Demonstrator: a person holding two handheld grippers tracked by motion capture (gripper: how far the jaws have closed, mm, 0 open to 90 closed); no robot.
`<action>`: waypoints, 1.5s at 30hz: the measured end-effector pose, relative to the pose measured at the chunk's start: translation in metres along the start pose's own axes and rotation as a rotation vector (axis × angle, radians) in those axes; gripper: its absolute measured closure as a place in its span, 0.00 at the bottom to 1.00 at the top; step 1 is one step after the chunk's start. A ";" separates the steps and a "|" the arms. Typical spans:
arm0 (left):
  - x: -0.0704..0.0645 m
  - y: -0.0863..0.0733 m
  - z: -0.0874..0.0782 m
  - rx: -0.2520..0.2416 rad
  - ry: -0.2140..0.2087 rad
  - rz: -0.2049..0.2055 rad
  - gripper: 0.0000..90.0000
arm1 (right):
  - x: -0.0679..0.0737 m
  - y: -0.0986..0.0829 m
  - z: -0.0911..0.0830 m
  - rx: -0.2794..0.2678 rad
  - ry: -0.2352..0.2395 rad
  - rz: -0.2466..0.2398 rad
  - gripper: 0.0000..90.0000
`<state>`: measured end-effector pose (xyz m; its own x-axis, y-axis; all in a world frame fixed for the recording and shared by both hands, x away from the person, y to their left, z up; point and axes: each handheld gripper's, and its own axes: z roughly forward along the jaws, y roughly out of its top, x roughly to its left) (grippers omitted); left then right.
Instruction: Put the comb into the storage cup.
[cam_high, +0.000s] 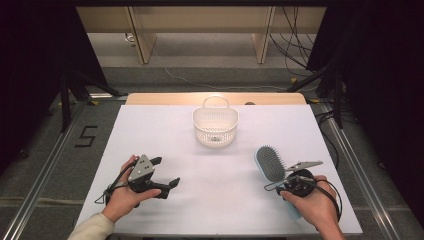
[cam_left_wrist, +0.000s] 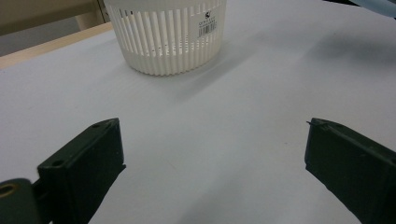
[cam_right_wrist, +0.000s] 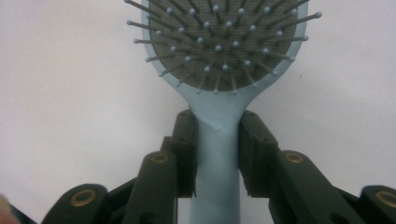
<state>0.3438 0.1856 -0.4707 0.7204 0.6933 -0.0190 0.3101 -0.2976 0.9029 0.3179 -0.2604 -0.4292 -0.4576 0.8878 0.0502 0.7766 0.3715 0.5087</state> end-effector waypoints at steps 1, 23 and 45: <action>0.000 0.000 0.000 0.000 -0.001 -0.003 0.05 | 0.000 0.000 0.000 -0.007 0.000 0.002 0.79; -0.002 -0.002 -0.004 0.005 0.013 -0.001 0.05 | -0.003 0.004 0.000 -0.121 -0.009 0.035 0.79; -0.001 -0.002 -0.004 -0.003 0.011 -0.007 0.05 | -0.006 0.006 -0.003 -0.216 -0.014 0.050 0.79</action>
<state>0.3401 0.1879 -0.4705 0.7113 0.7025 -0.0207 0.3133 -0.2906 0.9041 0.3246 -0.2644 -0.4242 -0.4134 0.9080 0.0688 0.6869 0.2613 0.6781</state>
